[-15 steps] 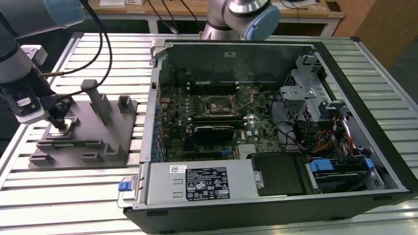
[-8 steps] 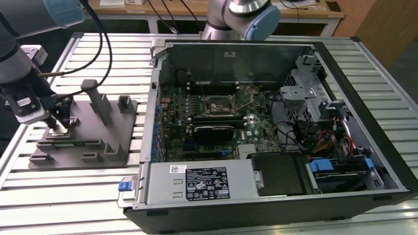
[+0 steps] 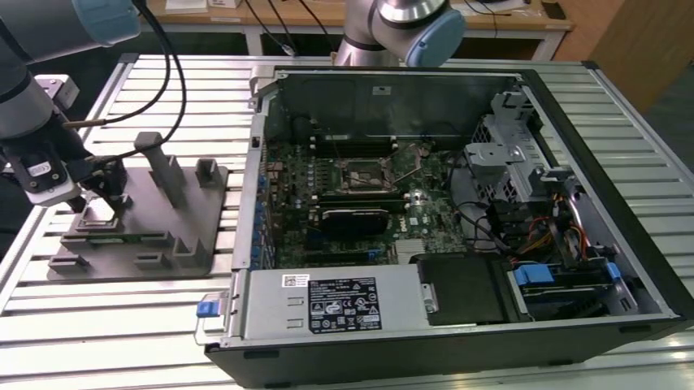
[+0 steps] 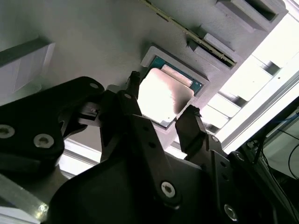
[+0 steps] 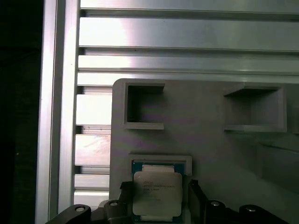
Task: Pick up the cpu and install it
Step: 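Pick up the cpu and move it towards the insertion slot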
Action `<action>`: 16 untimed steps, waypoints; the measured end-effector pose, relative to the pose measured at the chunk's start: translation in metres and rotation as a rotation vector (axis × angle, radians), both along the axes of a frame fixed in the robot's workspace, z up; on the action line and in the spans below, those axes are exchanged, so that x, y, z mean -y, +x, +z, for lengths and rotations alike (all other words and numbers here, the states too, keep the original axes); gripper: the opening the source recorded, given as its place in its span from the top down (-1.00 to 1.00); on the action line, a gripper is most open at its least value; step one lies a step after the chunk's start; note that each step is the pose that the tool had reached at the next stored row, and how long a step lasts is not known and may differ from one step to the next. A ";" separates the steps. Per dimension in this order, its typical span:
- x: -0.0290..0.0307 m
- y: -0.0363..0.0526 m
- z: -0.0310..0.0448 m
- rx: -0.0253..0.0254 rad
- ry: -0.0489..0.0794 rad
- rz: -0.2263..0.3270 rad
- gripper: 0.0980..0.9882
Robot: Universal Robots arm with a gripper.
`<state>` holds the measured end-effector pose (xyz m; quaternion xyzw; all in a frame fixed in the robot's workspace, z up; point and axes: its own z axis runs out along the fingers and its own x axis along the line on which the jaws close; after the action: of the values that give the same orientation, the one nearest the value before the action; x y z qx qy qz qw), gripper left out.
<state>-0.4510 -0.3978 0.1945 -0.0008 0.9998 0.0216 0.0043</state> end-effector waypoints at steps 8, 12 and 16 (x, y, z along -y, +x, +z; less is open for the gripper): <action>0.0000 -0.0003 -0.0079 0.0000 0.000 0.000 -0.10; 0.0000 -0.0003 -0.0093 -0.0001 0.000 0.000 -0.10; 0.0000 -0.0003 -0.0106 -0.0003 0.000 0.000 -0.10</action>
<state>-0.4514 -0.3978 0.1838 -0.0008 0.9998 0.0215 0.0041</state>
